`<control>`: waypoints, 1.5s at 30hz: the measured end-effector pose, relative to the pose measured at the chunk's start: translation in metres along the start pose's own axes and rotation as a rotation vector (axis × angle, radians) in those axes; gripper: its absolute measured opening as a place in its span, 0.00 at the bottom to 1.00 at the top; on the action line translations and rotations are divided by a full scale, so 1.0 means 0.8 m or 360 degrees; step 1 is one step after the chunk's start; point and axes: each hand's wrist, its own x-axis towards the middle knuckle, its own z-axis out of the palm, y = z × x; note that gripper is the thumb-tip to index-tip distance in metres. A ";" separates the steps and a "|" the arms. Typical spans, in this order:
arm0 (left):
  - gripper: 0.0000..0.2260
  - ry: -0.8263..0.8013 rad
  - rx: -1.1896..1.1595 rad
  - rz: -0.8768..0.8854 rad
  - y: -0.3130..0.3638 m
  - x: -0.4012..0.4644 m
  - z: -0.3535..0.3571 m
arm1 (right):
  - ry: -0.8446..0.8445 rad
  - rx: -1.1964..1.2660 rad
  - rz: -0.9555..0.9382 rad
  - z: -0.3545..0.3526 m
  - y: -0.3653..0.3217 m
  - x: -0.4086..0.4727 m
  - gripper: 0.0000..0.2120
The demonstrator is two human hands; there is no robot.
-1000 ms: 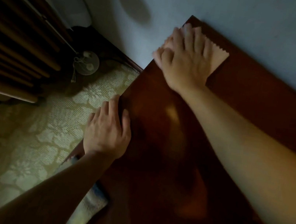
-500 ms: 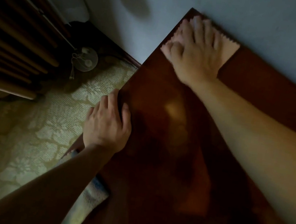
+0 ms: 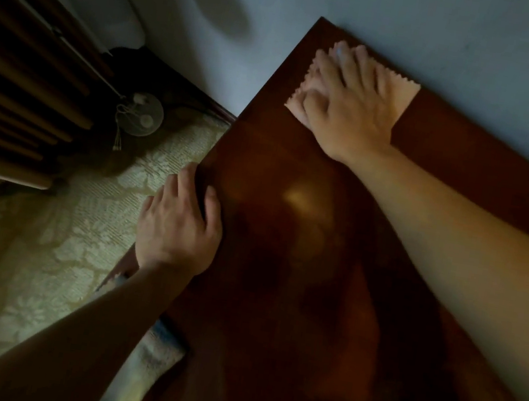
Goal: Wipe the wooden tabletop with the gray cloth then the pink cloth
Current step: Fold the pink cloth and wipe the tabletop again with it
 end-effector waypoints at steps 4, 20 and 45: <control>0.25 0.0021 -0.0011 0.0004 0.002 -0.001 -0.001 | 0.0140 0.0115 0.0134 0.014 -0.044 -0.075 0.34; 0.22 0.0086 -0.0013 0.0019 0.002 -0.002 0.000 | 0.0147 0.0167 0.0102 0.020 -0.028 -0.084 0.34; 0.23 0.0068 -0.0027 0.0011 0.005 -0.001 -0.001 | 0.0070 0.0104 -0.0524 0.049 -0.047 -0.193 0.31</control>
